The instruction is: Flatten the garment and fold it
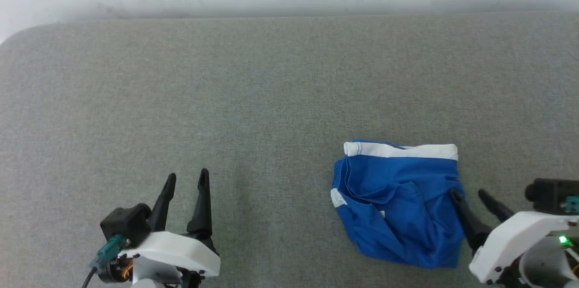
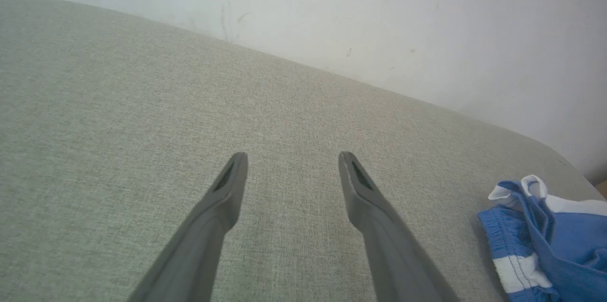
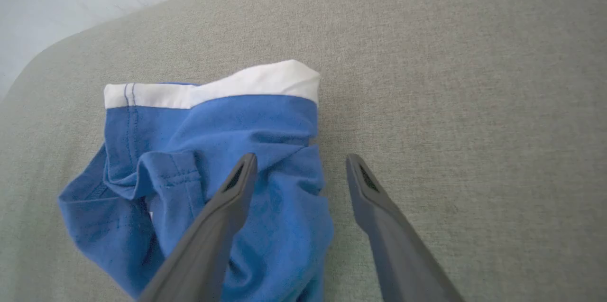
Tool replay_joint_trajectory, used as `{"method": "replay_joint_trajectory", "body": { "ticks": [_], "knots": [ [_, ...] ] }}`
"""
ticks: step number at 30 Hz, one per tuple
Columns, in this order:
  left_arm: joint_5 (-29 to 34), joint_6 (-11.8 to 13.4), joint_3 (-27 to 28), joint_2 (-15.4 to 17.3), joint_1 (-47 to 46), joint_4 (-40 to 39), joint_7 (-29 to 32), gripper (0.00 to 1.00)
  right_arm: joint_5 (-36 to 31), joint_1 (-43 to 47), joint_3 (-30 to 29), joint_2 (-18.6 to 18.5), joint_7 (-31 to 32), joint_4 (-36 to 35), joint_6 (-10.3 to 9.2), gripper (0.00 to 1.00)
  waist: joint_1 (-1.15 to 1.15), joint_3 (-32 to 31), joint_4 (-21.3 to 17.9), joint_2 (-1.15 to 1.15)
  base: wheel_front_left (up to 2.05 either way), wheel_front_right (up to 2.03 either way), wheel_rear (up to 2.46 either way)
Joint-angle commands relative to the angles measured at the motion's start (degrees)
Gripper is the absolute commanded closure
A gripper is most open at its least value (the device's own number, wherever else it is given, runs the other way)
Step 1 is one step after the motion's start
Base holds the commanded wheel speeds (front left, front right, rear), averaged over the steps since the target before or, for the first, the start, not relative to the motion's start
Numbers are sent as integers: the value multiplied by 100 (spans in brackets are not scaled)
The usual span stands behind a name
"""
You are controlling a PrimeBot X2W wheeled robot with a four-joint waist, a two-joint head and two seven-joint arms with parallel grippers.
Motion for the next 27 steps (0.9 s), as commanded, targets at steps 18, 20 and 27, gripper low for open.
{"method": "replay_joint_trajectory", "body": {
  "ticks": [18, 20, 27],
  "knots": [
    [14, -11, -45, 69, -145, -73, 68, 0, -179, -656, 207, 9, 325, 1464, -4, 100, 0, 219, 216, 0, 0, 0, 0],
    [15, -11, -38, 69, -164, -69, 57, 0, -265, -758, 192, 9, 238, 1508, -4, 100, 0, 203, 172, 0, 0, 0, 0],
    [74, 2, -13, 114, -219, -171, 13, 0, -728, -1160, 110, -57, 182, 1391, -4, 100, 0, 230, -111, 0, 0, 0, 0]
  ]
}}
